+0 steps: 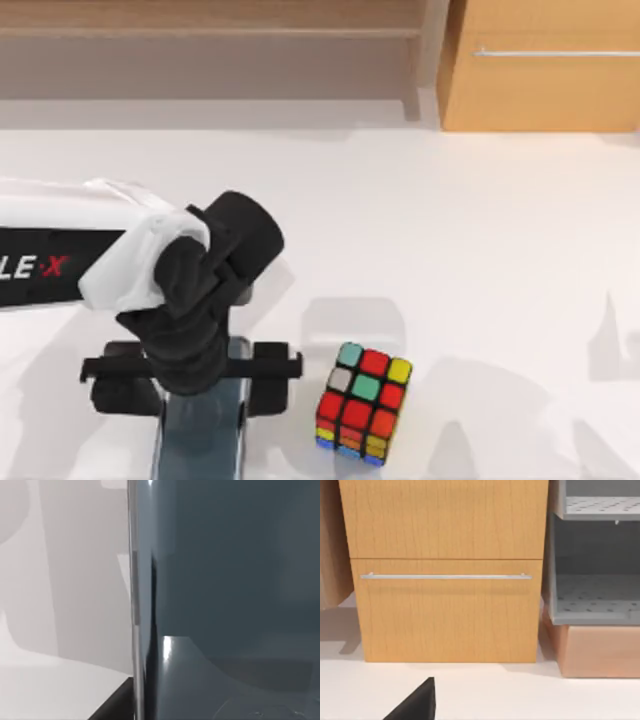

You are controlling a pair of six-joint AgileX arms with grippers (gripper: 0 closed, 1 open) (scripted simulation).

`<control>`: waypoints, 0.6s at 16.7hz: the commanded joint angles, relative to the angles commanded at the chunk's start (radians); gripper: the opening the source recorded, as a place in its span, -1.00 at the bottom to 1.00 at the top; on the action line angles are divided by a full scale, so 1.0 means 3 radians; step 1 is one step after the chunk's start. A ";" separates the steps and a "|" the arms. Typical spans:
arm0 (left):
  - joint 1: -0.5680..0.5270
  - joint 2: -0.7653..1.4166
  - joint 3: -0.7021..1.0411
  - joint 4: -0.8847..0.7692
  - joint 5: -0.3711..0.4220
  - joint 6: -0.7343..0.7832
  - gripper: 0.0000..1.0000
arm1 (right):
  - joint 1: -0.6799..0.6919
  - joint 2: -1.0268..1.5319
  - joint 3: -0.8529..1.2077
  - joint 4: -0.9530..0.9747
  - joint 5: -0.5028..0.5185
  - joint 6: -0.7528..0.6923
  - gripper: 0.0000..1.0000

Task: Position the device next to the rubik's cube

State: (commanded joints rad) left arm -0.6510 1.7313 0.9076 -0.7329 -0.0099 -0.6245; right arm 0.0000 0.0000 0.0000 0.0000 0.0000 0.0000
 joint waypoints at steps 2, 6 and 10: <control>0.0000 0.0000 0.0000 0.0000 0.0000 0.0000 0.51 | 0.0000 0.0000 0.0000 0.0000 0.0000 0.0000 1.00; 0.0000 0.0000 0.0000 0.0000 0.0000 0.0000 1.00 | 0.0000 0.0000 0.0000 0.0000 0.0000 0.0000 1.00; 0.0000 0.0000 0.0000 0.0000 0.0000 0.0000 1.00 | 0.0000 0.0000 0.0000 0.0000 0.0000 0.0000 1.00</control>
State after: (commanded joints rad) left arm -0.6510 1.7313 0.9076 -0.7329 -0.0099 -0.6245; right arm 0.0000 0.0000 0.0000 0.0000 0.0000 0.0000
